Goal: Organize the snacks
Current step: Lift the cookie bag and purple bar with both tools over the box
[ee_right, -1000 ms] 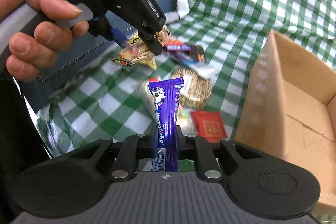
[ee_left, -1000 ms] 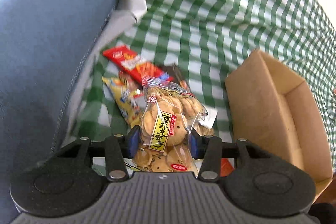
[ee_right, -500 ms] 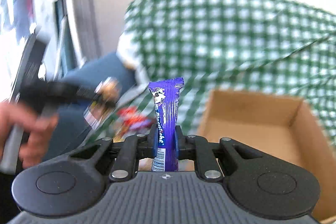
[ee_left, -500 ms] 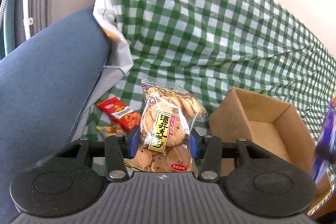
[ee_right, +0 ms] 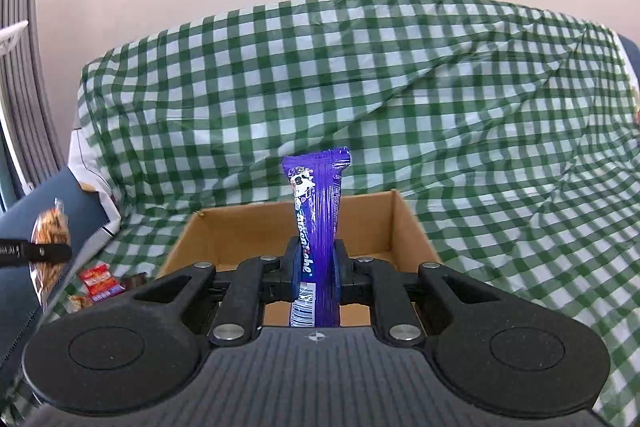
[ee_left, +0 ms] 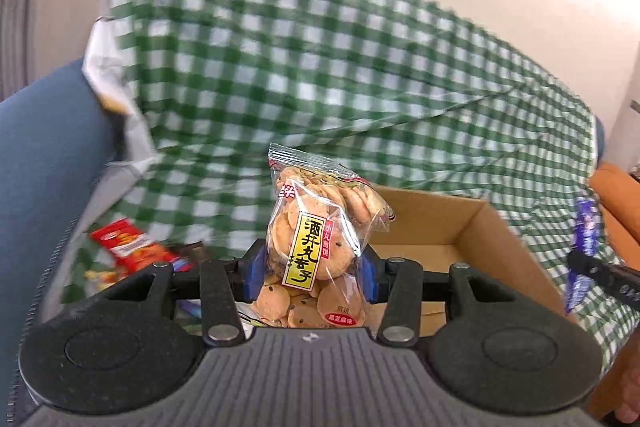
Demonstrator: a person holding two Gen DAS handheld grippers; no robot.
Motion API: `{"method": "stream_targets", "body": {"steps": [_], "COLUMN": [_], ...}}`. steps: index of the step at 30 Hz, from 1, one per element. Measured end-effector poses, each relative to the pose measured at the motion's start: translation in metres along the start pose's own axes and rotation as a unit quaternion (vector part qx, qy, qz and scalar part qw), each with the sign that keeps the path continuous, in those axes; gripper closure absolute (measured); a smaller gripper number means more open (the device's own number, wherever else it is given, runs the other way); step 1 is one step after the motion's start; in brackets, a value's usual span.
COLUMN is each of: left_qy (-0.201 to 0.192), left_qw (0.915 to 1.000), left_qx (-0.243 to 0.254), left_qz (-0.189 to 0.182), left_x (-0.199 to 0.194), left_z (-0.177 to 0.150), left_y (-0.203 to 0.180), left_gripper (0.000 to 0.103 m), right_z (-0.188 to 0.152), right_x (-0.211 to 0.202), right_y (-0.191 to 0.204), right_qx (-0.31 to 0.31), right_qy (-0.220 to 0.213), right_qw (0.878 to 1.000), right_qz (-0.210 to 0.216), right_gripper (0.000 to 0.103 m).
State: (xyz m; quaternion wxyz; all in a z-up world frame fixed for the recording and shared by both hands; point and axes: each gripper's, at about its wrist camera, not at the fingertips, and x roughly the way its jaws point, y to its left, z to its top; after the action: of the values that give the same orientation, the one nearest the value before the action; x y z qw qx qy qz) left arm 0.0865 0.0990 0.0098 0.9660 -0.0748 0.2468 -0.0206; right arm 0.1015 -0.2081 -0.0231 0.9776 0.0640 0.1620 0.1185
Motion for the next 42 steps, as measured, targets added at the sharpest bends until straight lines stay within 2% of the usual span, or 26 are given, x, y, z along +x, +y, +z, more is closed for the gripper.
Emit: {"method": "stream_targets", "body": {"steps": [5, 12, 23, 42], "left_qy": [-0.021, -0.031, -0.03, -0.031], "left_qw": [0.9987, 0.9941, 0.9905, 0.9859], "left_qx": [0.031, 0.082, 0.096, 0.12], "left_qz": [-0.034, -0.064, -0.093, -0.112], "left_x": [-0.001, -0.004, 0.002, 0.003], "left_z": [-0.01, -0.03, -0.042, -0.047], "left_y": [-0.045, -0.082, -0.101, -0.112], "left_gripper": [0.052, 0.052, 0.052, 0.052], "right_z": [-0.009, -0.019, -0.024, -0.026], "right_x": [0.004, -0.006, -0.014, -0.01], "right_y": [-0.009, -0.013, -0.014, -0.012], "right_qx": [-0.023, -0.034, -0.043, -0.055], "right_qy": [0.003, 0.007, 0.005, 0.007], "right_qw": [1.0, 0.999, 0.998, 0.997], "right_qz": [-0.022, -0.041, -0.051, -0.048], "right_gripper": [0.088, 0.087, 0.087, 0.087]}}
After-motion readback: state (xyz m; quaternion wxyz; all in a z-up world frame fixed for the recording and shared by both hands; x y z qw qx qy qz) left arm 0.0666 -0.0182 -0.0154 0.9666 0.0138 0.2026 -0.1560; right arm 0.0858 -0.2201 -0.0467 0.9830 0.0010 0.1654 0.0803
